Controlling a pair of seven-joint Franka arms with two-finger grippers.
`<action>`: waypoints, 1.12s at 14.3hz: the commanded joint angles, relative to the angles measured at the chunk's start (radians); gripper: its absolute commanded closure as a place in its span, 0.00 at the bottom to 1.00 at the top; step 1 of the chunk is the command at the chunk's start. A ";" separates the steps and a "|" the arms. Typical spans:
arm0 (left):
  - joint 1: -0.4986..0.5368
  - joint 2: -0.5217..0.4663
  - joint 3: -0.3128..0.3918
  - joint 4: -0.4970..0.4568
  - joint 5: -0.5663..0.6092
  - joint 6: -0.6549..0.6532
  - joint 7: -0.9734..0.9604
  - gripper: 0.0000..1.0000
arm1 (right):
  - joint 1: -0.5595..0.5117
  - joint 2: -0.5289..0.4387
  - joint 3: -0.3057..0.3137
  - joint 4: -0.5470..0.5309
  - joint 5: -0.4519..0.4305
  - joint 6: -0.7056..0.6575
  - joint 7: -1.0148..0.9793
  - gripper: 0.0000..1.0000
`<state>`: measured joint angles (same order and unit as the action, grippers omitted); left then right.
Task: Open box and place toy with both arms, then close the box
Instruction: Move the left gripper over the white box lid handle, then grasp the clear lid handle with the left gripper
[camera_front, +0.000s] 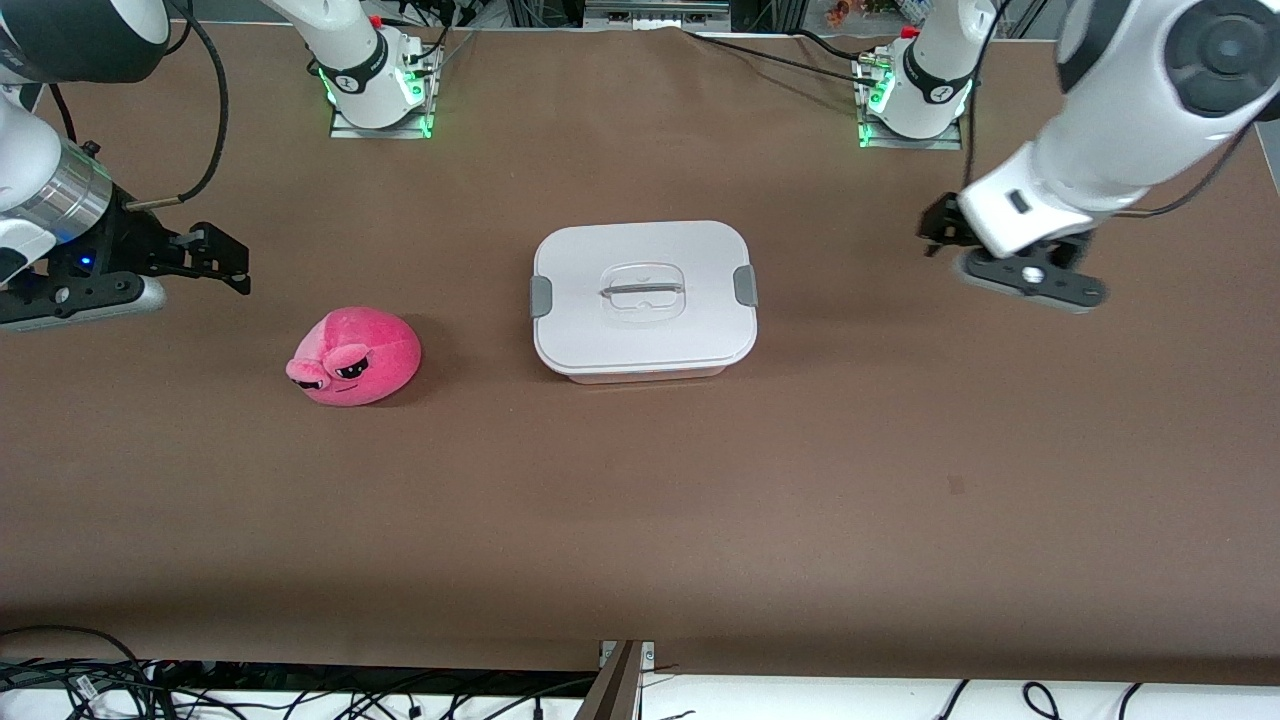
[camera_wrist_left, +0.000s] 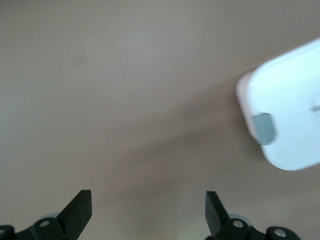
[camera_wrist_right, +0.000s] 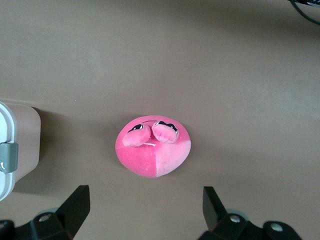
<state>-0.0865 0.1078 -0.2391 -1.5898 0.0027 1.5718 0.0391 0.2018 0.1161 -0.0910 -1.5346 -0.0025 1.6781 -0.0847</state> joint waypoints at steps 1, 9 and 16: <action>0.002 0.049 -0.064 0.083 -0.083 -0.013 0.161 0.00 | 0.004 0.008 0.002 0.022 -0.025 -0.005 -0.006 0.00; -0.258 0.299 -0.187 0.093 -0.029 0.347 0.218 0.00 | 0.004 0.014 0.004 0.022 -0.014 -0.005 0.006 0.00; -0.343 0.447 -0.187 0.086 0.092 0.471 0.358 0.00 | 0.002 0.020 0.004 0.022 -0.013 -0.005 0.000 0.00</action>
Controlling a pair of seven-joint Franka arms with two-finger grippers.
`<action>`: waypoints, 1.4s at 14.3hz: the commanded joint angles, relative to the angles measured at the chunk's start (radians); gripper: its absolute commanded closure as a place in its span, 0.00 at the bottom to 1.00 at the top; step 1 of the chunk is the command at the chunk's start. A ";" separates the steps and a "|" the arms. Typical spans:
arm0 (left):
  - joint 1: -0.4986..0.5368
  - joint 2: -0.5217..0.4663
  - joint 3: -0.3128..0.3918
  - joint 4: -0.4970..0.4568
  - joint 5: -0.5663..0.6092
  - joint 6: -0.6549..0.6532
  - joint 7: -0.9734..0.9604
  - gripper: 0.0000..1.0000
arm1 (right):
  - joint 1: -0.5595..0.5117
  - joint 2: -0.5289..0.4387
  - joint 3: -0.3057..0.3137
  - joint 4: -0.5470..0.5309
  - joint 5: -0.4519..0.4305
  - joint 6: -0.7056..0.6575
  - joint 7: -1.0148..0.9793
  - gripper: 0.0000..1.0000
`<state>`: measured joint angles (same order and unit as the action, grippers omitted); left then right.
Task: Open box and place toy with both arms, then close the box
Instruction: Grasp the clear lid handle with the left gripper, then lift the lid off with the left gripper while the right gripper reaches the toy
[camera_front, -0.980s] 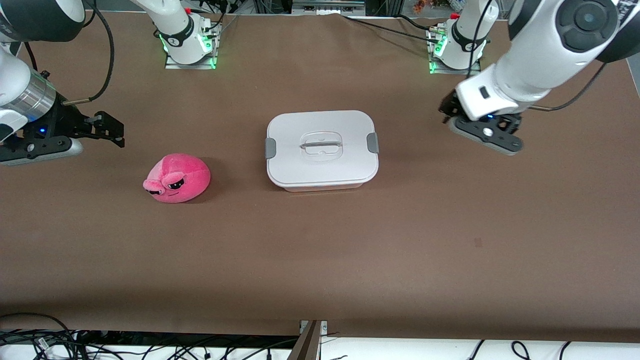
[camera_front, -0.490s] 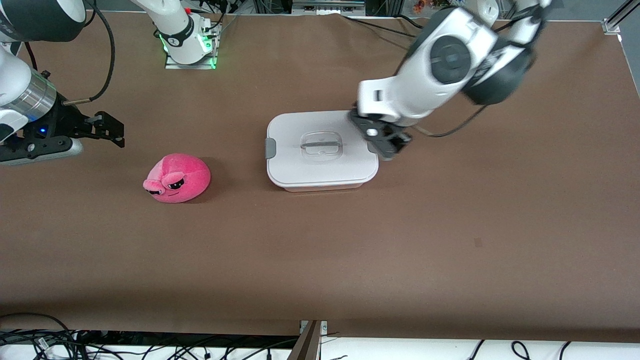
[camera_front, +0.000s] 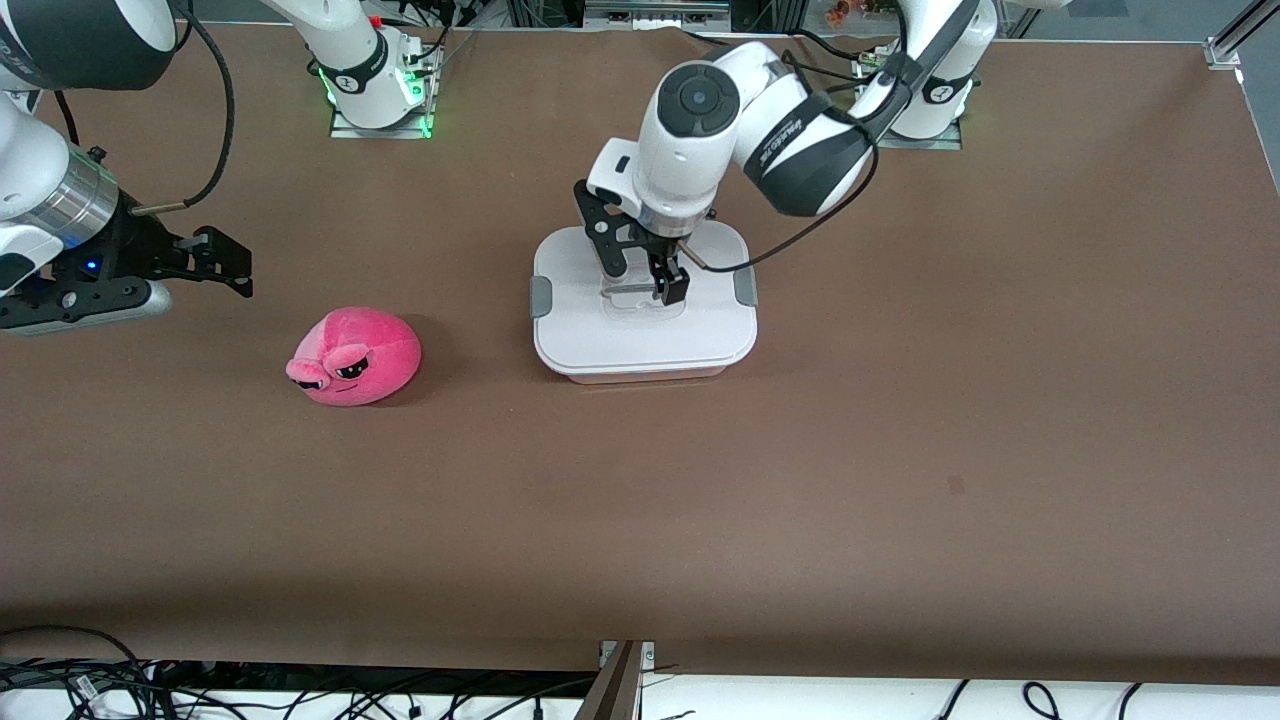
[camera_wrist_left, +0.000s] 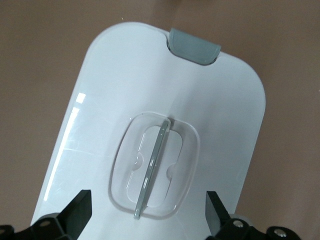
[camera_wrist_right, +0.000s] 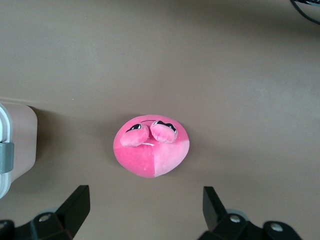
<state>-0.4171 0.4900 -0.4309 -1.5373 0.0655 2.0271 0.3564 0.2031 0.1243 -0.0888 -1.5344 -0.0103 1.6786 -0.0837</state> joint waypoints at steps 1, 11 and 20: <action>-0.012 0.077 0.003 0.034 0.031 0.027 0.042 0.00 | 0.002 0.014 0.001 0.022 -0.003 -0.005 0.001 0.00; -0.029 0.099 0.003 0.035 0.031 0.033 0.110 1.00 | 0.001 0.014 0.001 0.020 -0.002 -0.005 0.004 0.00; 0.017 -0.053 -0.054 0.059 0.011 -0.094 0.114 1.00 | 0.033 0.077 0.004 0.011 -0.017 0.035 -0.005 0.00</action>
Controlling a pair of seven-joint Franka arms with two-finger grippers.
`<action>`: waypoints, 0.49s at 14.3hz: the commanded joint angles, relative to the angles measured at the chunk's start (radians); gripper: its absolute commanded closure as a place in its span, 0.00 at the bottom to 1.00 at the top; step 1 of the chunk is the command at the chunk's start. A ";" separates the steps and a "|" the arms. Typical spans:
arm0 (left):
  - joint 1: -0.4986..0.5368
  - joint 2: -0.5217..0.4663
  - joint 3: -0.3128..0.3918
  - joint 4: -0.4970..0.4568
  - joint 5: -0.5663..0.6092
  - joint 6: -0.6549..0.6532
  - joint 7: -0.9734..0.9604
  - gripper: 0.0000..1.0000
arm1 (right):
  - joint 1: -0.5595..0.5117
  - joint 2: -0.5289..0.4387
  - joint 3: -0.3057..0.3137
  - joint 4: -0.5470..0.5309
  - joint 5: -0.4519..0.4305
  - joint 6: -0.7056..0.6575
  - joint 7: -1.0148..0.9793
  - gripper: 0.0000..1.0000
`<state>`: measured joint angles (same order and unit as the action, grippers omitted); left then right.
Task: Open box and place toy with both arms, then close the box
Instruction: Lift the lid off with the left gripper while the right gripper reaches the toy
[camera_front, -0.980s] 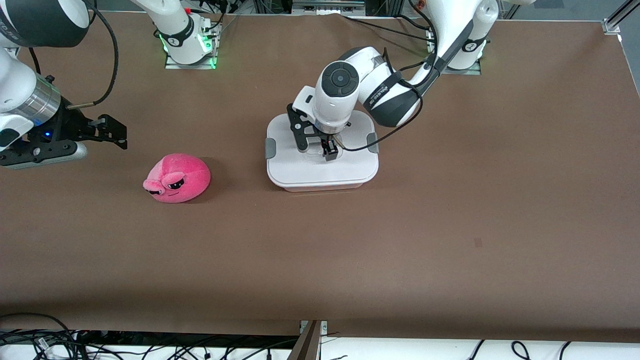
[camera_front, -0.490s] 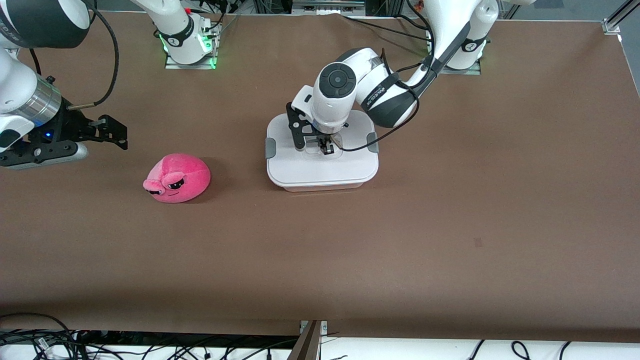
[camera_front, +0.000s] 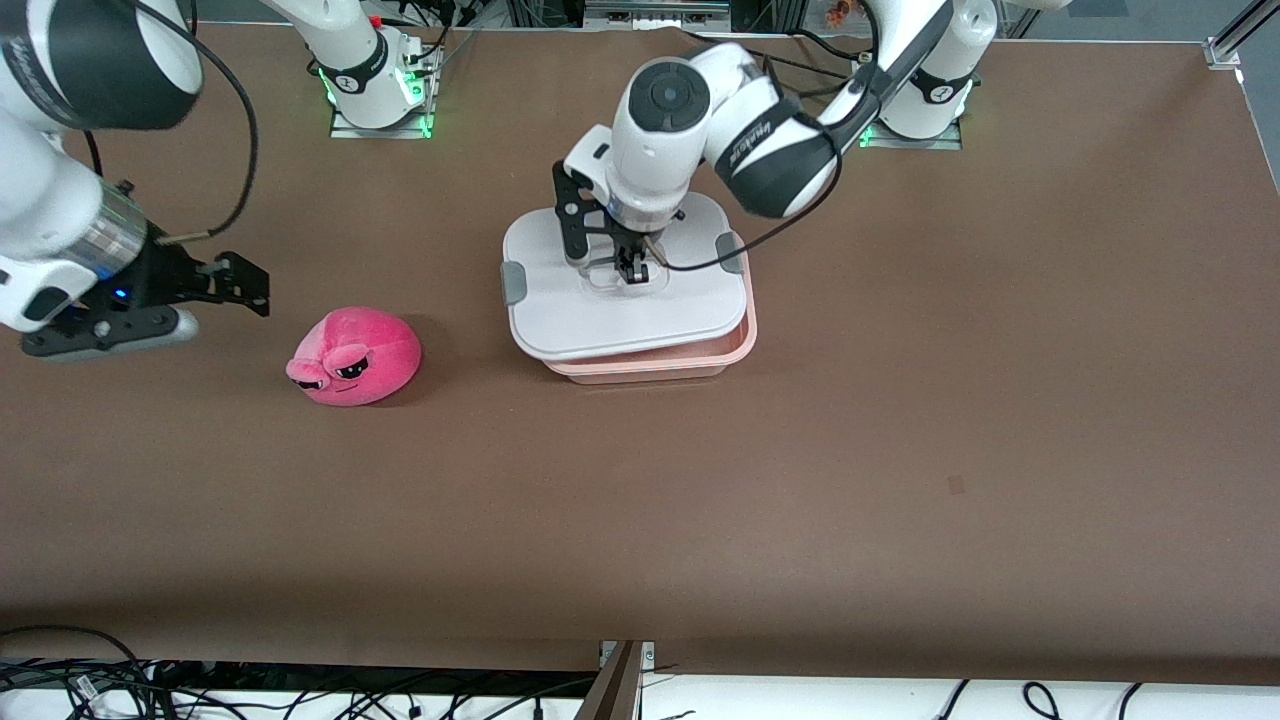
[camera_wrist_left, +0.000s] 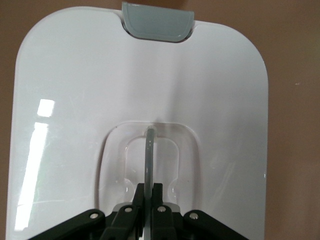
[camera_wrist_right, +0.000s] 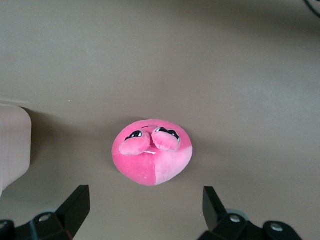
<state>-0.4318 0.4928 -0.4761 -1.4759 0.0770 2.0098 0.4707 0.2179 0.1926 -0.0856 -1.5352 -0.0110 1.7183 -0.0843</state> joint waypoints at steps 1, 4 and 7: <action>0.051 -0.068 -0.012 -0.001 -0.002 -0.129 0.025 1.00 | 0.012 0.033 0.001 0.009 -0.015 -0.006 -0.012 0.00; 0.151 -0.091 -0.009 0.032 -0.054 -0.305 0.185 1.00 | -0.003 0.091 -0.005 0.000 0.003 -0.057 -0.115 0.00; 0.287 -0.094 -0.001 0.083 -0.054 -0.488 0.272 1.00 | -0.005 0.082 -0.011 -0.107 0.038 -0.007 -0.117 0.00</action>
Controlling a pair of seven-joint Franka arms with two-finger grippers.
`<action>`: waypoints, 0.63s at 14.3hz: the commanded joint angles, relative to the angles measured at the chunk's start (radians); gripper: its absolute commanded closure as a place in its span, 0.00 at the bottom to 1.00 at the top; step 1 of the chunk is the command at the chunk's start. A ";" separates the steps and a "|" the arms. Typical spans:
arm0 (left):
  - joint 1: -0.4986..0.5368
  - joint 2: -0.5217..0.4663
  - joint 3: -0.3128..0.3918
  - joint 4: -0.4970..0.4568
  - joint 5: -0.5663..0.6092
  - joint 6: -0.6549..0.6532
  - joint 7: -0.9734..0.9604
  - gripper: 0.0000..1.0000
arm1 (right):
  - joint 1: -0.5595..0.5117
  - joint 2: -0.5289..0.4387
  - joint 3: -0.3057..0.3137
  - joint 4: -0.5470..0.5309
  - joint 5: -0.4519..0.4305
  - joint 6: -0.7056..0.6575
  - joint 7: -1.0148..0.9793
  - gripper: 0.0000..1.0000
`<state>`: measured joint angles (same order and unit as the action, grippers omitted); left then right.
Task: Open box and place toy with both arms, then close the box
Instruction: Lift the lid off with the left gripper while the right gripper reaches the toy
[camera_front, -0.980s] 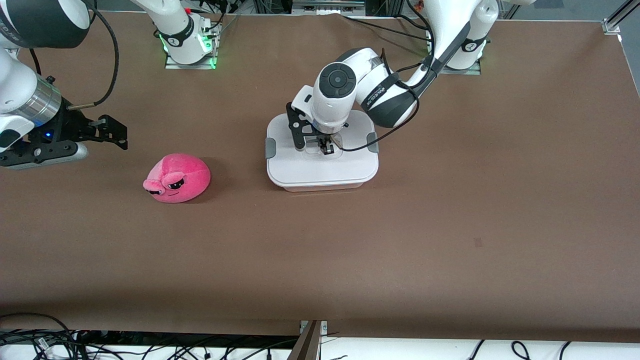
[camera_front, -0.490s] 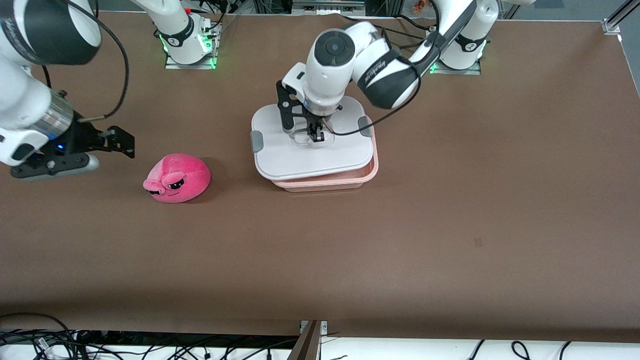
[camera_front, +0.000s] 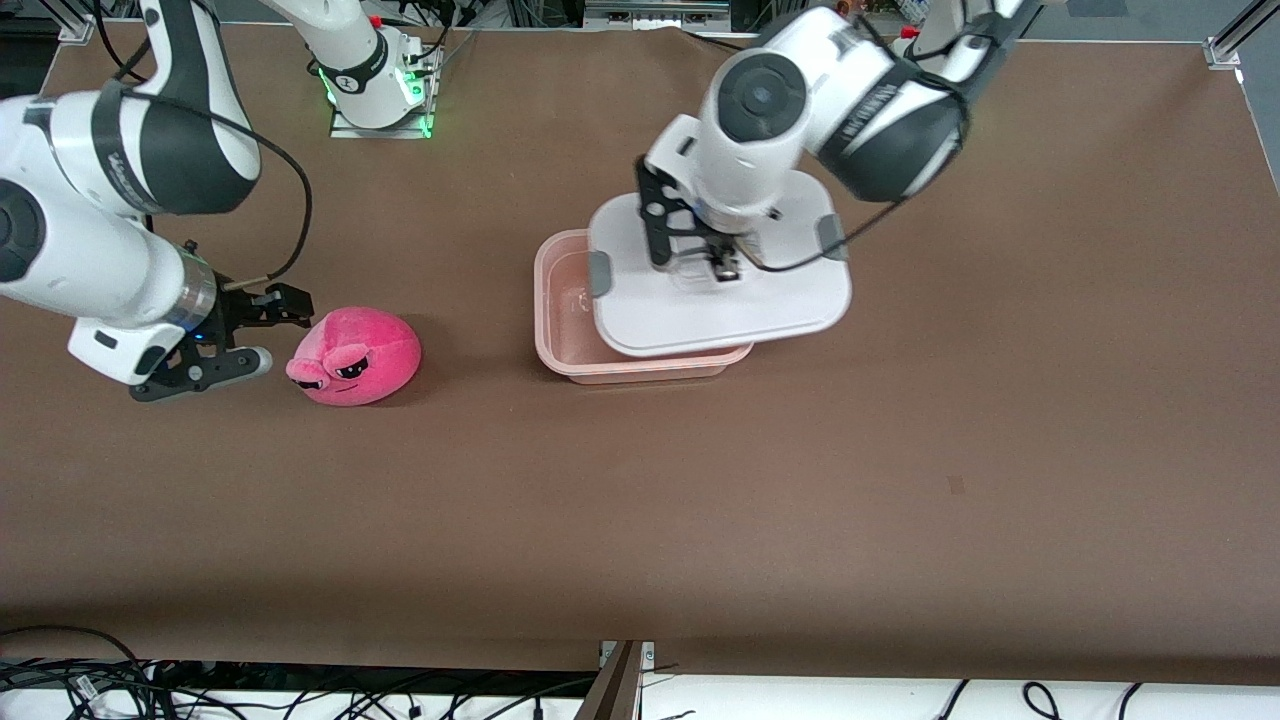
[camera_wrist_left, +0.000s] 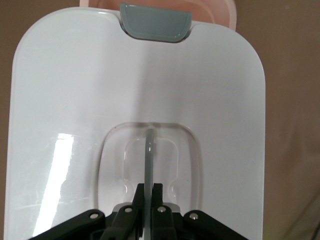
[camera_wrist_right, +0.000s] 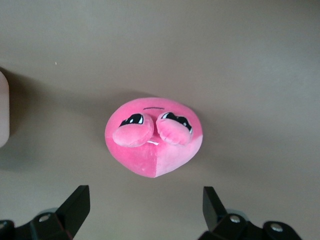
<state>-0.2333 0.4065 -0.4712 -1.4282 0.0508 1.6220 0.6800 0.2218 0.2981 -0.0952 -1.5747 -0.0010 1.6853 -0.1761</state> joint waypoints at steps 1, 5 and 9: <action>0.156 -0.009 -0.009 0.040 -0.022 -0.150 0.066 1.00 | -0.010 -0.033 -0.009 -0.112 0.038 0.059 -0.022 0.00; 0.438 0.003 -0.006 0.124 -0.023 -0.316 0.347 1.00 | -0.010 -0.053 -0.029 -0.325 0.053 0.281 -0.019 0.00; 0.557 0.031 0.003 0.126 0.036 -0.304 0.591 1.00 | -0.010 -0.043 -0.031 -0.403 0.070 0.395 -0.019 0.00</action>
<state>0.3264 0.4144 -0.4575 -1.3267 0.0528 1.3334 1.1995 0.2144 0.2927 -0.1260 -1.9298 0.0396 2.0484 -0.1765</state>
